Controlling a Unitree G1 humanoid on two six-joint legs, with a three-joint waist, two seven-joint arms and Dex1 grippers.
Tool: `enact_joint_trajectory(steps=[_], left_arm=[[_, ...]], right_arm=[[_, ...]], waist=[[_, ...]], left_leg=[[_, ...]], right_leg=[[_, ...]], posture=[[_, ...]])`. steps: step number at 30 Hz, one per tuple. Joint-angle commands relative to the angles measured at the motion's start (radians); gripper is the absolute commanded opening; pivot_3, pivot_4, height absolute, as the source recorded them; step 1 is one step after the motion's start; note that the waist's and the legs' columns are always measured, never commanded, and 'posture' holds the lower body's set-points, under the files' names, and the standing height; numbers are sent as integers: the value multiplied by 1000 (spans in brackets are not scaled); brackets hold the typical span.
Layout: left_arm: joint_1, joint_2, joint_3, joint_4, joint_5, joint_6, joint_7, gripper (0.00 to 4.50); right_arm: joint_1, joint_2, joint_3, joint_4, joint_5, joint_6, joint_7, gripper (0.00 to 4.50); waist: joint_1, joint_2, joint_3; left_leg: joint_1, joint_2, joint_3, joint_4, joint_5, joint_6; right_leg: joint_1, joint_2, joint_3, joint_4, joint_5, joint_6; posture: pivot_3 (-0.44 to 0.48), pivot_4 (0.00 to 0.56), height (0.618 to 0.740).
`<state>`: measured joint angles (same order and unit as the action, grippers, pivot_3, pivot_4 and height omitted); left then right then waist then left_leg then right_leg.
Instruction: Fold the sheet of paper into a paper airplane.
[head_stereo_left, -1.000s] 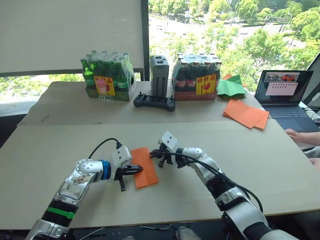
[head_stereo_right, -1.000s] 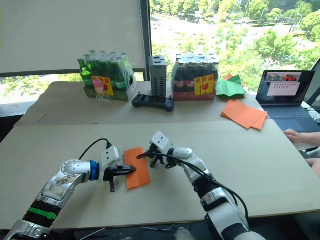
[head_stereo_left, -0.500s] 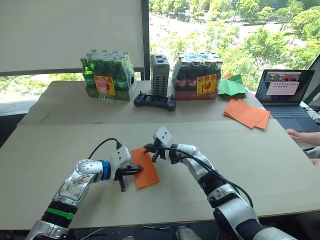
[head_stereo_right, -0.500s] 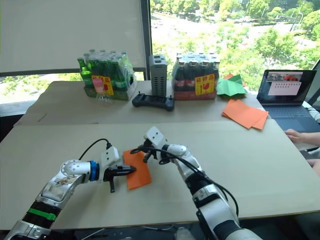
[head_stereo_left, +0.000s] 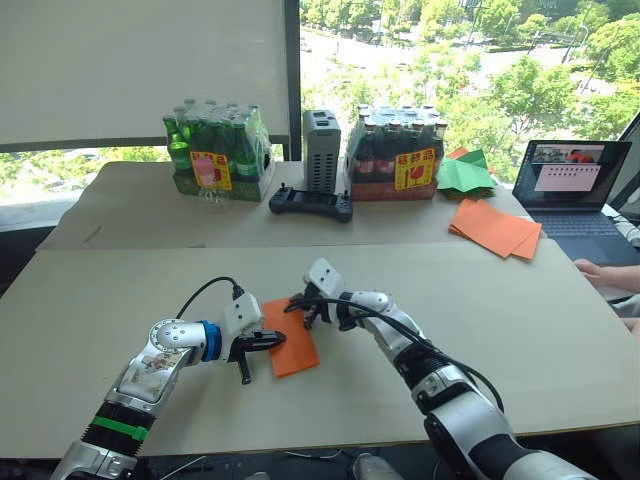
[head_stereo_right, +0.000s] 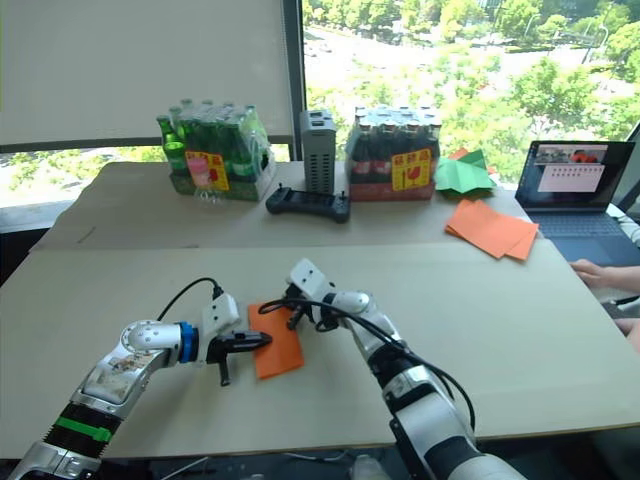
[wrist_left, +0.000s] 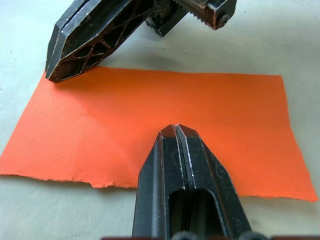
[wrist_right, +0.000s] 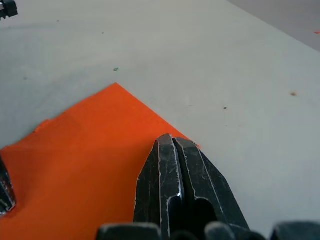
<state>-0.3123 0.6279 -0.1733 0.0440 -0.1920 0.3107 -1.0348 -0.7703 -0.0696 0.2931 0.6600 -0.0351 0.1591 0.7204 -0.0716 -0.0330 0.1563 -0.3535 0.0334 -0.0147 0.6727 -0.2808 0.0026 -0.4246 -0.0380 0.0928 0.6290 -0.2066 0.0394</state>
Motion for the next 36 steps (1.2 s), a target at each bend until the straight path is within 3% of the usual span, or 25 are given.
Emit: enact_joint_trajectory(steps=[1,17,36], left_arm=[[9,12,-17,15,22,19,-2,0],[-15,9,-28,40,28,9,-14,0],[-23,11,-37,53,30,0,-29,0]], right_arm=[[67,-15,33,-38,-17,62,34,69],[253,-88,68,-344,-6,207,71,69],[478,-254,119,-781,53,433,103,69]], waist=[[0,0,0],[2,0,0],[6,0,0]], left_leg=[[0,0,0,0,0,0],[0,0,0,0,0,0],[0,0,0,-1,0,0]], right_leg=[[0,0,0,0,0,0],[1,0,0,0,-1,1],[1,0,-1,-1,-6,8]], posture=[[0,150,733],[0,150,733],[0,150,733]])
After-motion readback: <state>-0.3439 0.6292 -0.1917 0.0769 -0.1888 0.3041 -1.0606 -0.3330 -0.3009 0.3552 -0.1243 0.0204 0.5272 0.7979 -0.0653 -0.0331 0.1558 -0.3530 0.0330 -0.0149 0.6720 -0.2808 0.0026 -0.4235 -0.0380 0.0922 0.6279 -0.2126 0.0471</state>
